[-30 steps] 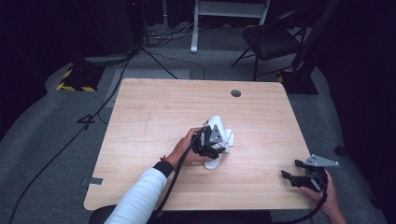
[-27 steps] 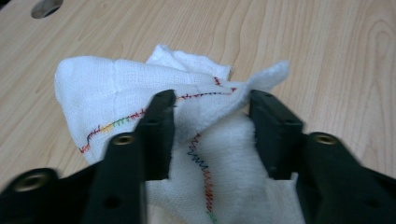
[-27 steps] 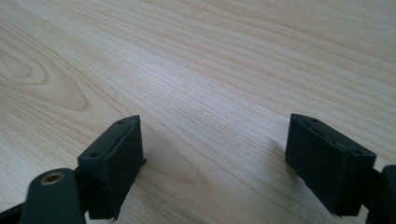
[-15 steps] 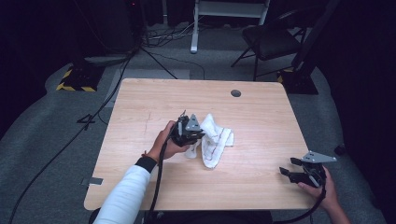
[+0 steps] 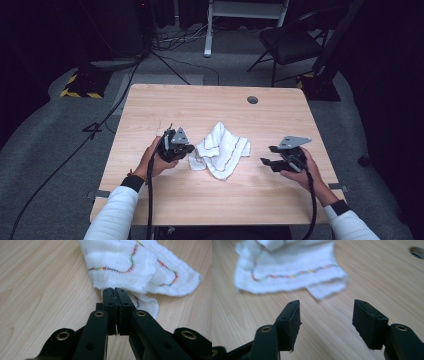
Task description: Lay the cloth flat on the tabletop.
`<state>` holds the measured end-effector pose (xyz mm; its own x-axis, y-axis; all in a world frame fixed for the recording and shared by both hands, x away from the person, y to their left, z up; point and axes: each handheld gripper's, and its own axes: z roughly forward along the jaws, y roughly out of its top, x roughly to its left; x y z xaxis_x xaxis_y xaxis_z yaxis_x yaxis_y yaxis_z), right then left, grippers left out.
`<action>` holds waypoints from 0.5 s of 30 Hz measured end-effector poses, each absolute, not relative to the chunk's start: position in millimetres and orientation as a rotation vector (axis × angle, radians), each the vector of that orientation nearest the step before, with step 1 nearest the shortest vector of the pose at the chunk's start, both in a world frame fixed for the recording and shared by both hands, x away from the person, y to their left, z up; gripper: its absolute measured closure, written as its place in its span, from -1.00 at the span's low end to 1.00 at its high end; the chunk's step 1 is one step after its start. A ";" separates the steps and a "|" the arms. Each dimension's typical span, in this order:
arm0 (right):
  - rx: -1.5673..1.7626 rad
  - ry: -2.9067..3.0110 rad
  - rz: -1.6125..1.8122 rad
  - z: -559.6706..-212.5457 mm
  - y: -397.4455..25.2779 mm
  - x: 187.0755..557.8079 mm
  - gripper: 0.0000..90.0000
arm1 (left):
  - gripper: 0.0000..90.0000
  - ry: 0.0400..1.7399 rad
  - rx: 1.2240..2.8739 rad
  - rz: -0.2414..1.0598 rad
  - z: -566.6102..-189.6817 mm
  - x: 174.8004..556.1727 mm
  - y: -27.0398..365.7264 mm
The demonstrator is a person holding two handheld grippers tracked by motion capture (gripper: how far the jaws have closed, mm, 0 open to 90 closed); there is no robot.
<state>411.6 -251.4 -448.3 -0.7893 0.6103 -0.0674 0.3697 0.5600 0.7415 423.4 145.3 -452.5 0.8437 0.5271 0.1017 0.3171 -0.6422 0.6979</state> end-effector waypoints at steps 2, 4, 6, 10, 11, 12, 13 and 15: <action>0.761 2.515 1.117 -451.5 -230.4 414.2 -0.07 | 0.61 0.599 2.274 0.369 -451.5 421.1 146.0; 0.669 2.576 1.130 -457.3 -200.5 410.4 -0.03 | 0.19 0.579 2.254 0.385 -448.4 416.3 141.2; 0.642 2.598 1.133 -459.2 -191.8 408.7 -0.03 | 0.08 0.559 2.243 0.376 -446.2 413.1 133.9; 0.552 2.657 1.172 -467.7 -165.1 401.8 -0.02 | -0.21 0.526 2.253 0.361 -450.6 412.1 118.2; 0.530 2.678 1.178 -470.6 -159.4 400.8 -0.02 | -0.19 0.526 2.271 0.358 -452.5 414.0 115.5; 0.507 2.695 1.174 -473.5 -153.6 399.4 -0.02 | -0.17 0.533 2.284 0.360 -454.7 416.0 113.4; 0.483 2.710 1.164 -476.3 -148.2 398.0 -0.02 | -0.10 0.540 2.292 0.358 -456.6 417.8 112.7; 0.437 2.733 1.120 -481.6 -138.9 395.6 -0.02 | 0.19 0.552 2.308 0.368 -459.4 422.1 113.7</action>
